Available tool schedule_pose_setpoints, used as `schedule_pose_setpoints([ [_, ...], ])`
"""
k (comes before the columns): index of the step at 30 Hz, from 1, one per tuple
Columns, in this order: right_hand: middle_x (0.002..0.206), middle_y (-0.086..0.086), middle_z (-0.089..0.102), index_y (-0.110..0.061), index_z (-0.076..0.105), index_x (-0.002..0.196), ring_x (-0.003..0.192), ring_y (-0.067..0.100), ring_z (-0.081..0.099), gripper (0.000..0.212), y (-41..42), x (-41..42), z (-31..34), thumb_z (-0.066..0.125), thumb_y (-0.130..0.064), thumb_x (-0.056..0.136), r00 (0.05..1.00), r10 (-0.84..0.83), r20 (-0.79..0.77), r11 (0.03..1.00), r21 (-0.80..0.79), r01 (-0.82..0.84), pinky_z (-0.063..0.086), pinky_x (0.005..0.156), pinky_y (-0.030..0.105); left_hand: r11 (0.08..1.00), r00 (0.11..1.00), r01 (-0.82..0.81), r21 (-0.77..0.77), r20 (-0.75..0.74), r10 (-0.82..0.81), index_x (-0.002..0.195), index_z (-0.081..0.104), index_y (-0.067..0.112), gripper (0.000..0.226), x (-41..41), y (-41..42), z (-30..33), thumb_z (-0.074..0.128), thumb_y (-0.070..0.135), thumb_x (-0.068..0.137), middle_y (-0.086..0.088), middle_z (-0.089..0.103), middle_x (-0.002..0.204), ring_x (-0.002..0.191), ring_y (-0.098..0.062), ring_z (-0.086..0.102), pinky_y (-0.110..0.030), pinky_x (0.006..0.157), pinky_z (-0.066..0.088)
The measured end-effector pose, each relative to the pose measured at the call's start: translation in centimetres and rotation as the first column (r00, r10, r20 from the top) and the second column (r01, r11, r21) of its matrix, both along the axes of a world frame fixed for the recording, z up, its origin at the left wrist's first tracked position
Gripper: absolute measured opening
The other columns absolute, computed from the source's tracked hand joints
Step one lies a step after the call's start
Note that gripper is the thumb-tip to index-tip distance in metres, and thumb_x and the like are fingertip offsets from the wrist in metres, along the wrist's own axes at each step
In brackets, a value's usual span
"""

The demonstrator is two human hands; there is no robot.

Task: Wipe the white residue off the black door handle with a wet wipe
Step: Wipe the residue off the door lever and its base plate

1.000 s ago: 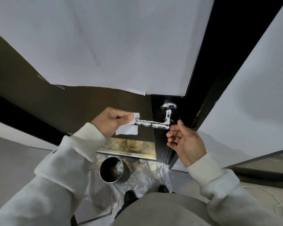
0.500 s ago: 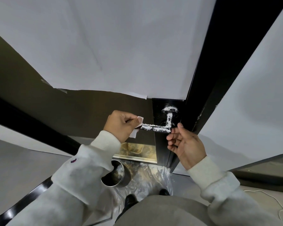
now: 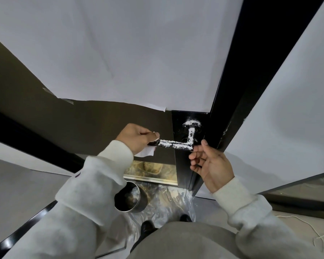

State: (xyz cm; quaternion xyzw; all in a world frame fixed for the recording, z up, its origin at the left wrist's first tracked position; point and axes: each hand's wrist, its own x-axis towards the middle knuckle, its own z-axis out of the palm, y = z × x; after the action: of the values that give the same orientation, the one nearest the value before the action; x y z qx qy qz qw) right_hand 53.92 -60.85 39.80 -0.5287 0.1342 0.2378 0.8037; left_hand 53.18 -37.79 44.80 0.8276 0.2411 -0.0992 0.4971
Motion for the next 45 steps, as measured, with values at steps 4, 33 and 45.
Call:
schedule_pose_setpoints([
  [4,0.069,0.01,0.064,-0.005,0.069,0.085,0.061,0.019,0.055,0.036,-0.1,0.0,0.0,0.056,-0.038,0.096,1.0,0.004,0.005,1.0,0.004,-0.004,0.047,0.062,0.033,0.93,0.992,0.063,-0.362,-0.083,-0.1,0.09,0.078,0.004,0.008,0.1,1.8,0.9,0.073,0.007,0.085,-0.018,0.074,0.091,0.085,-0.028,0.072,-0.031,0.08,0.06],
  [33,0.074,0.019,0.072,0.003,0.072,0.091,0.06,0.024,0.06,0.029,-0.7,-0.3,0.1,0.057,-0.021,0.094,0.988,-0.096,0.122,0.995,0.046,0.091,0.054,0.066,0.034,0.646,0.912,-0.345,-0.681,-0.081,0.401,0.108,0.068,0.003,0.019,-3.4,0.4,-1.6,0.053,0.01,0.1,-0.013,0.078,0.091,0.077,-0.018,0.075,-0.023,0.063,0.058],
  [45,0.07,0.018,0.072,-0.001,0.072,0.082,0.062,0.028,0.057,0.029,-0.1,-0.4,0.4,0.061,-0.028,0.089,0.989,-0.086,0.117,0.996,-0.004,0.087,0.052,0.065,0.034,0.558,0.827,-0.408,-0.723,-0.033,0.561,0.118,0.068,-0.001,0.048,-5.0,-0.2,-3.4,0.073,0.021,0.076,-0.022,0.073,0.11,0.097,-0.032,0.074,-0.033,0.071,0.062],
])
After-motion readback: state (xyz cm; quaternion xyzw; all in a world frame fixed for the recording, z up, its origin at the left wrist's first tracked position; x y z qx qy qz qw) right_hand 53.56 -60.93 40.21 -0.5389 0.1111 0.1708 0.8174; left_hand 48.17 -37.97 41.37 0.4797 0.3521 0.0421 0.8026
